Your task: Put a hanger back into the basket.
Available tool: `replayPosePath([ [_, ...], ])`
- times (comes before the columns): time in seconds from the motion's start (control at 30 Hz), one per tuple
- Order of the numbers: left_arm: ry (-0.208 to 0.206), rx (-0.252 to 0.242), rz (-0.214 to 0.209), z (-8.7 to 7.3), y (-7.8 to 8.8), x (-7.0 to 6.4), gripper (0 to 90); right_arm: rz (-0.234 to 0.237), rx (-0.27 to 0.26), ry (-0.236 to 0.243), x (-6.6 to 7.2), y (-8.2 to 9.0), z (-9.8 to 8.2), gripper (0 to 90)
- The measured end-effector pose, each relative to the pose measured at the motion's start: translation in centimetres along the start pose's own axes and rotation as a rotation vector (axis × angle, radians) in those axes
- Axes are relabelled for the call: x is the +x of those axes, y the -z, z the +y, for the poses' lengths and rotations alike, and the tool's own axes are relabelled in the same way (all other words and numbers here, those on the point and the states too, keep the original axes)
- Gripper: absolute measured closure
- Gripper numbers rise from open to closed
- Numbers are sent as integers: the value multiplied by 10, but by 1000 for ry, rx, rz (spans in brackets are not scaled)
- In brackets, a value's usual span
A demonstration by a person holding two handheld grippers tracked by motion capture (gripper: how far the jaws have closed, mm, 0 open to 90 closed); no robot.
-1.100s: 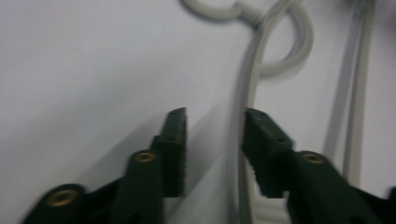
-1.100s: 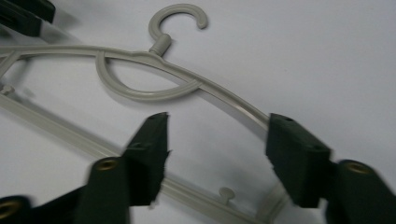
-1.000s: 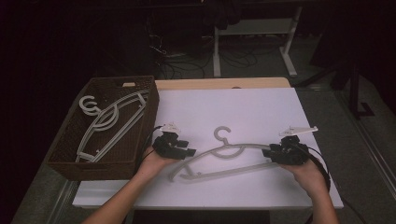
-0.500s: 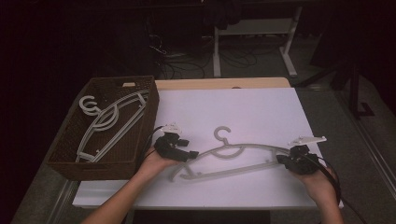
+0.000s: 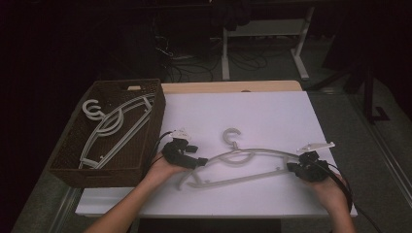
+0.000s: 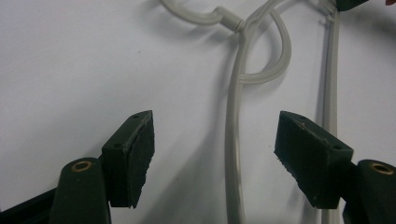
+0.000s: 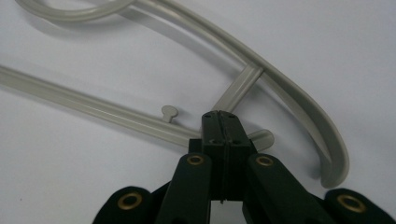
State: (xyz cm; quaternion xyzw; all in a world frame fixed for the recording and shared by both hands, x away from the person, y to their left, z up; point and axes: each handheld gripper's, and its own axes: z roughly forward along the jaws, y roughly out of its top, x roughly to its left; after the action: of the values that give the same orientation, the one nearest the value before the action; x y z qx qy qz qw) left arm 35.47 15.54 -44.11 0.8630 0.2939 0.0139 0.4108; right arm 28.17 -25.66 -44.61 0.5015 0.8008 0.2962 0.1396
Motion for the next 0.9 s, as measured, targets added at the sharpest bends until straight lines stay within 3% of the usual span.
replayPosePath([
  [0.23,-37,23,-19,12,-15,-3,326,3,7,0,-1,-1,-1,894],
  [0.5,-115,110,-37,24,-42,-12,403,-3,17,3,1,-2,-2,895],
  [0.7,-161,148,-25,29,-53,-20,553,1,24,0,0,-3,-3,895],
  [0.9,-166,156,-4,30,-56,-21,736,-3,42,7,0,-5,-4,895],
])
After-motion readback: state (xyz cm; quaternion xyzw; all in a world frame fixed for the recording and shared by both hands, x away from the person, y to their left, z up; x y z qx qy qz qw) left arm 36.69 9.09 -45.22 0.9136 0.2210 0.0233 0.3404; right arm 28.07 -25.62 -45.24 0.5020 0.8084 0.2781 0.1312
